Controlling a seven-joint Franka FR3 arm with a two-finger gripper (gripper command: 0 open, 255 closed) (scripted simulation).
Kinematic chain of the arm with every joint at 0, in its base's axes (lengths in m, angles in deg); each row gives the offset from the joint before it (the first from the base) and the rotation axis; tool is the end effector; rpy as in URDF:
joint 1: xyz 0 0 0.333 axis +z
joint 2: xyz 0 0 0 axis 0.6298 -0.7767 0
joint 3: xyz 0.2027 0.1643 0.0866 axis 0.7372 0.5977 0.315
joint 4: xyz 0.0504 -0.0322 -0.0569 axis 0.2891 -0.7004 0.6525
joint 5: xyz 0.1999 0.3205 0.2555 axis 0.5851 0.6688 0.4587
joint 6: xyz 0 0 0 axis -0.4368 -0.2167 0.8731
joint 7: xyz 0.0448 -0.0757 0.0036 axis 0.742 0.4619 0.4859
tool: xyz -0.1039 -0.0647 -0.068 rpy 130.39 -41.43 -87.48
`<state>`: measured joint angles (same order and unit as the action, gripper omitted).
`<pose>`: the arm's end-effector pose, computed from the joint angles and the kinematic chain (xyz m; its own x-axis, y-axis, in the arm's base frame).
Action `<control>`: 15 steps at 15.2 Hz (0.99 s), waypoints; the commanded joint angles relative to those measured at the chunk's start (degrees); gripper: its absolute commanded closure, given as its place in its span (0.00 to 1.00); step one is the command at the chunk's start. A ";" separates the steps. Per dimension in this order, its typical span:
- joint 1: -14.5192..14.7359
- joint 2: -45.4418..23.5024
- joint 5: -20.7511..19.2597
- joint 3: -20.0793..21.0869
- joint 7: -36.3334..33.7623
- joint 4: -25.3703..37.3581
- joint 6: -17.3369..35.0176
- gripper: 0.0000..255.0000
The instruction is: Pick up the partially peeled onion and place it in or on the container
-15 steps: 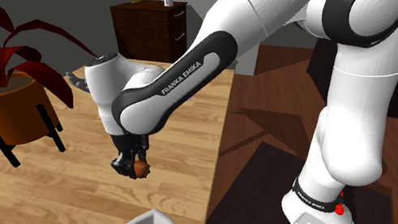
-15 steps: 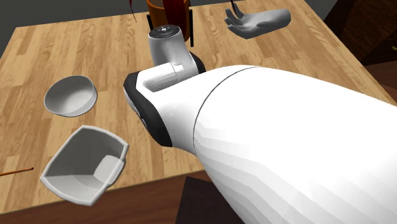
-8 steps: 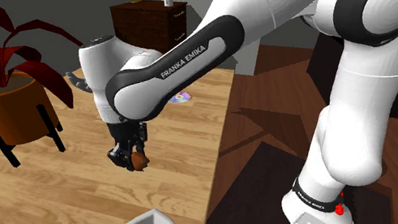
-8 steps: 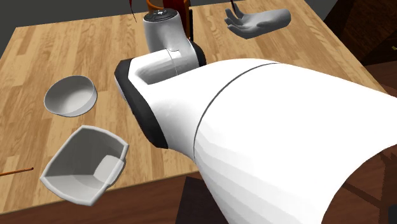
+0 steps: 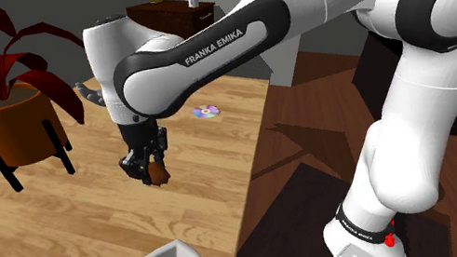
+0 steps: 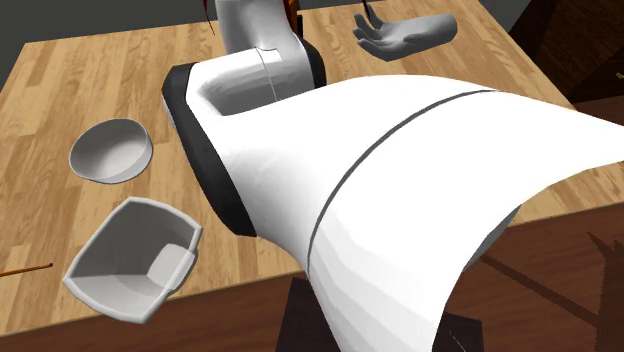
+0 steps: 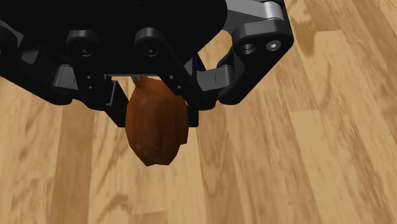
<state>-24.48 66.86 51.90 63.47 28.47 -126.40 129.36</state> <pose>0.5091 0.3478 0.3157 0.9533 0.2950 -0.0649 0.2966 -0.9549 0.0166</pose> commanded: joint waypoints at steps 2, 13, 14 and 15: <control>-0.03 0.73 0.30 0.03 0.17 1.62 -2.33 1.00; -0.15 2.57 1.00 0.01 0.66 8.05 -10.48 1.00; -0.15 2.66 1.03 0.01 0.68 8.72 -11.23 1.00; -0.16 2.74 1.06 0.00 0.70 9.40 -11.99 1.00</control>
<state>-24.63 69.54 52.93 63.48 29.14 -117.67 118.12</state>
